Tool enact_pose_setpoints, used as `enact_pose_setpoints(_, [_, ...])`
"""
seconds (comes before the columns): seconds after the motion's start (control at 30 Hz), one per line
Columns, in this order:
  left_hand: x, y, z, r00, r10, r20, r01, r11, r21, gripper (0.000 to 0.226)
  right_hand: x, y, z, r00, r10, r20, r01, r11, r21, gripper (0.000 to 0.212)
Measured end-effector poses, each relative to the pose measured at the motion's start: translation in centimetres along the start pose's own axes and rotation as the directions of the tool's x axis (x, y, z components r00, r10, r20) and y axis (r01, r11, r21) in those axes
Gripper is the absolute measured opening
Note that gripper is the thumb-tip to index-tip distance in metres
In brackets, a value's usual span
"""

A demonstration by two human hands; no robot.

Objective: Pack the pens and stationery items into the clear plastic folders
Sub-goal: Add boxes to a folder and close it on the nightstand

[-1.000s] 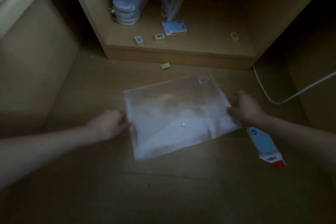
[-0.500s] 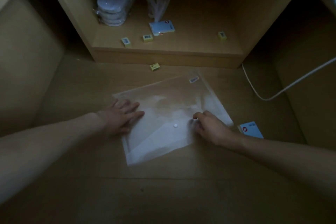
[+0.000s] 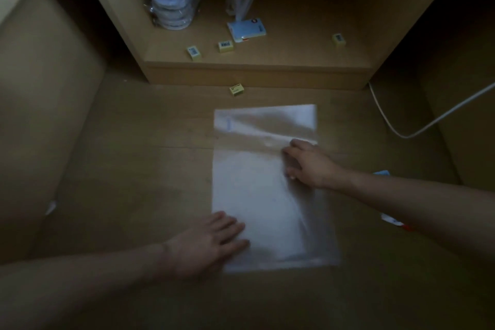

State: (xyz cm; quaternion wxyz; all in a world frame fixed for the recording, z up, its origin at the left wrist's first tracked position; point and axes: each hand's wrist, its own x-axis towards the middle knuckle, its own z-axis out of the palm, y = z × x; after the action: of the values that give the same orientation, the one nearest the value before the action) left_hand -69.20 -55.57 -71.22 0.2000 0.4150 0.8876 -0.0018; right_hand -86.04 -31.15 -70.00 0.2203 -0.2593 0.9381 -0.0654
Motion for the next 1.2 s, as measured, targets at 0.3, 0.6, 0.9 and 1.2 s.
enact_pose_setpoints(0.3, [5.0,0.3,-2.5,0.998,0.041,-0.040,-0.037,0.994,0.100,0.058,-2.8,-2.5,1.9,0.998,-0.026,0.063,0.027,1.000,-0.012,0.075])
enact_pose_setpoints(0.6, [6.8,-2.8,-3.4,0.957,-0.194,0.217,0.185,0.981,0.058,0.073,-3.5,-1.2,1.9,0.982,-0.183,0.048,0.189,0.958,-0.214,0.057])
enact_pose_setpoints(0.9, [6.9,-2.9,-3.0,0.947,-0.200,0.250,0.200,0.979,0.026,0.072,-2.8,-2.2,3.1,0.986,-0.163,0.019,0.158,0.910,-0.384,0.025])
enact_pose_setpoints(1.2, [7.1,-2.7,-2.8,0.940,-0.212,0.269,0.199,0.977,0.078,0.071,-2.5,-1.0,2.0,0.986,-0.167,-0.003,0.166,0.983,-0.072,0.023])
